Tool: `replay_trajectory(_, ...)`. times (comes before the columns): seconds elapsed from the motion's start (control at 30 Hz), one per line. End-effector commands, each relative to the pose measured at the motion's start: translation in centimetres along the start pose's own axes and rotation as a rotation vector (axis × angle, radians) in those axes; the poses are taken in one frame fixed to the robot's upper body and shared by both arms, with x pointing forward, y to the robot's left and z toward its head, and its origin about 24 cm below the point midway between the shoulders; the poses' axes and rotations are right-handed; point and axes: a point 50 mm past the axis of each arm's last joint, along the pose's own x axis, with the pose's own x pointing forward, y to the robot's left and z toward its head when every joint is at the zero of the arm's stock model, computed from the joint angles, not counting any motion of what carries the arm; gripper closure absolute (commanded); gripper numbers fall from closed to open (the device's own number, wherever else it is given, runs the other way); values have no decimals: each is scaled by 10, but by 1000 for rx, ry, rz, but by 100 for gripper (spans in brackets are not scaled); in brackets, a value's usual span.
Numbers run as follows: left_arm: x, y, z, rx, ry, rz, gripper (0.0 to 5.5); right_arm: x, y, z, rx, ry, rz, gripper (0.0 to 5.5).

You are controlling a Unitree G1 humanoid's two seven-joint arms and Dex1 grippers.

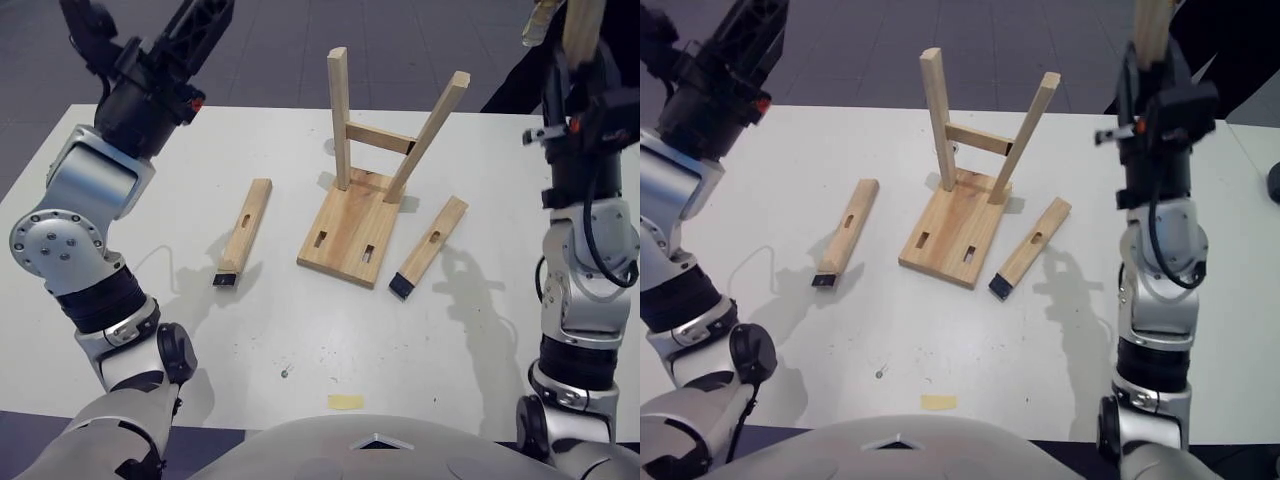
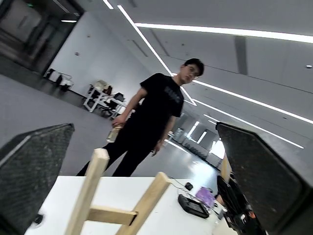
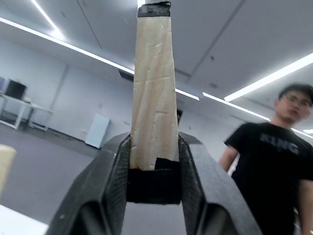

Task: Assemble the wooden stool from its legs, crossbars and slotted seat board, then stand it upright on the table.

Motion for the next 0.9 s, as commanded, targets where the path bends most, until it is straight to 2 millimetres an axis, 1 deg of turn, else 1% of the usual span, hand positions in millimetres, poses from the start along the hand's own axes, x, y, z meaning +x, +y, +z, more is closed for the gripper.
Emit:
replay_trajectory(0.03,15,-23,-22,2,101,-78,10,10,49,22,109,-60,255,422)
replay_trajectory(0.1,17,-31,-25,6,105,-100,10,5,73,21,197,-45,410,422)
replay_trajectory(0.17,20,-40,-26,-10,114,-149,10,-3,89,17,250,-17,511,422)
replay_trajectory(0.27,23,-48,-25,-75,98,-184,10,-13,103,14,278,0,589,422)
replay_trajectory(0.33,24,-49,-23,-99,97,-190,10,-14,107,15,288,-2,603,422)
replay_trajectory(0.4,23,-47,-22,-98,99,-168,40,-15,110,16,294,-3,604,422)
replay_trajectory(0.63,23,-49,-21,85,139,-123,173,-16,112,14,301,8,597,422)
replay_trajectory(0.8,24,-46,-21,113,115,-106,258,-17,113,15,309,10,602,422)
replay_trajectory(0.87,24,-45,-22,116,115,-105,305,-18,113,14,310,12,602,422)
replay_trajectory(0.9,24,-45,-22,116,117,-105,319,-18,113,14,310,13,602,422)
